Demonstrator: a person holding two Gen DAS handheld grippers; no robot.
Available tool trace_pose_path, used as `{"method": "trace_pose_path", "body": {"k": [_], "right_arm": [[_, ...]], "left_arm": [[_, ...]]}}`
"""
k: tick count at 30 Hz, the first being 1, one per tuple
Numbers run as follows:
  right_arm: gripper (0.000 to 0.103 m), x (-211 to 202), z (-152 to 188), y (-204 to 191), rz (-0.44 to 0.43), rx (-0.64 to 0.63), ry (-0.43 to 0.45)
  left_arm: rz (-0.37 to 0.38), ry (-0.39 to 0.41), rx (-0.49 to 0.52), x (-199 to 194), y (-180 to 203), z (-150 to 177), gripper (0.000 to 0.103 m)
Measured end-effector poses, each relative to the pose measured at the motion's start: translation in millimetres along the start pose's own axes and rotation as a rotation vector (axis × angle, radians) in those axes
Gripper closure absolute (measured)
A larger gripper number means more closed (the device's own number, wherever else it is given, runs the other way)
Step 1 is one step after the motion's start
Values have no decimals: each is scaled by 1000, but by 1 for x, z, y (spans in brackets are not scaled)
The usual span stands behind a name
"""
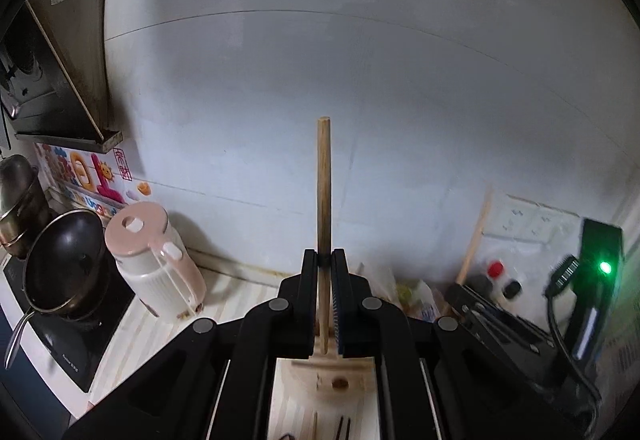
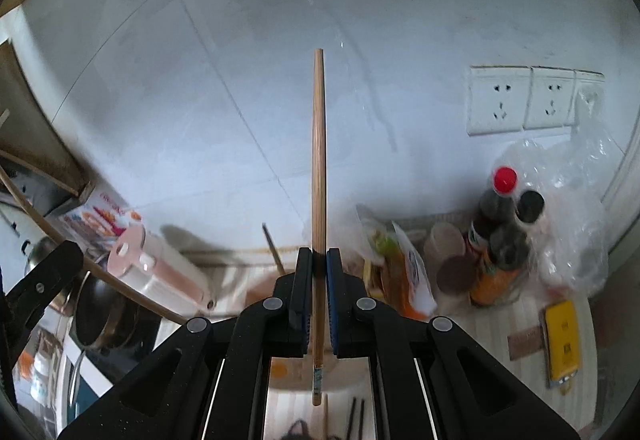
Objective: Organize utensils
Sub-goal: 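Lower both chopsticks into the beige holder and open both tools, then grasp a wooden chopstick with the left tool while the right tool grasps another wooden chopstick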
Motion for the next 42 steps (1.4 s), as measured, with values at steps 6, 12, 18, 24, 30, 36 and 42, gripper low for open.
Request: {"method": "trace_pose_path", "body": {"k": [6, 12, 18, 24, 30, 36, 42], "right_arm": [[96, 30, -21, 10, -35, 58, 35], [96, 62, -24, 23, -58, 82, 46], [96, 72, -31, 29, -81, 87, 108], [96, 72, -27, 21, -115, 62, 173], [96, 83, -7, 10, -104, -35, 119], [63, 73, 10, 14, -121, -65, 6], [50, 14, 11, 36, -83, -14, 34]], "left_arm": [[-6, -46, -69, 42, -4, -11, 99], [27, -130, -138, 77, -9, -2, 99], [55, -207, -140, 95, -2, 10, 99], [56, -269, -125, 111, -1, 26, 99], [90, -324, -74, 114, 8, 36, 97], [64, -299, -4, 85, 7, 34, 69], [25, -212, -6, 41, -18, 35, 16]]}}
Point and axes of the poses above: each gripper's, at about its wrist camera, not at the fingertips, and x roughly the way its jaws point, y to its right, z to its underside, the point moved 10 cm from there along x, roughly the way its jaws point, and after that the axes turned 10 degrees about -z, right-handed, at the moved point
